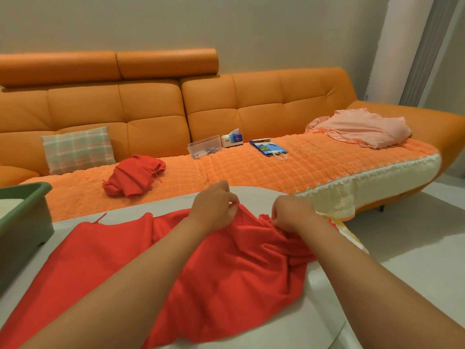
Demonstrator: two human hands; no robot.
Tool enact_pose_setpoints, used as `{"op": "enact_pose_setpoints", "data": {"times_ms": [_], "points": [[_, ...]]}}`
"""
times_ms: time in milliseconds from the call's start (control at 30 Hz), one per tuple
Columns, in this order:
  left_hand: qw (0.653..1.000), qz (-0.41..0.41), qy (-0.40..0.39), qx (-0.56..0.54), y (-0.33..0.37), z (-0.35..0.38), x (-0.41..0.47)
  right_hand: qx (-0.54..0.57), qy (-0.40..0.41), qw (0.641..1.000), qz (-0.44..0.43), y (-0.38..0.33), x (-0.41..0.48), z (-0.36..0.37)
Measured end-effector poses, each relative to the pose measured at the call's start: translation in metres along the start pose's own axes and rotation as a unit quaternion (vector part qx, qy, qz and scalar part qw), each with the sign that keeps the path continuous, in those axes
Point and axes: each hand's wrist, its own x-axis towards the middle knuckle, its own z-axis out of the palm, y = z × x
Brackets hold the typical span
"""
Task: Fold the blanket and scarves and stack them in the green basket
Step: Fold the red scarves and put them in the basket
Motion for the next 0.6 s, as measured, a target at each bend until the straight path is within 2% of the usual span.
{"op": "enact_pose_setpoints", "data": {"times_ms": [133,167,233,300,367,433,500,567,600], "points": [[0.994,-0.111,0.002,0.019,-0.007,0.006,0.025,0.067,0.171,0.977,0.109,0.010,0.027,-0.003],[0.990,-0.142,0.009,0.003,-0.010,0.009,0.032,0.105,0.206,0.964,0.133,0.013,0.031,-0.005],[0.974,-0.201,0.004,-0.104,-0.015,0.021,0.045,0.196,0.238,0.939,0.156,0.014,0.038,-0.004],[0.946,-0.225,-0.024,-0.234,-0.015,0.034,0.048,0.227,0.218,0.940,0.130,0.007,0.040,0.003],[0.943,-0.184,-0.037,-0.276,-0.010,0.046,0.040,0.165,0.203,0.964,0.041,-0.005,0.038,0.015],[0.958,-0.116,0.006,-0.260,-0.007,0.057,0.024,0.140,0.171,0.972,-0.084,-0.019,0.035,0.031],[0.971,-0.091,0.068,-0.210,-0.012,0.059,0.005,0.149,0.048,0.975,-0.159,-0.030,0.027,0.043],[0.979,-0.113,0.088,-0.144,-0.026,0.054,-0.013,0.083,-0.073,0.986,-0.128,-0.031,0.021,0.053],[0.981,-0.125,0.092,-0.114,-0.036,0.051,-0.023,0.036,-0.094,0.990,-0.096,-0.028,0.019,0.053]]}}
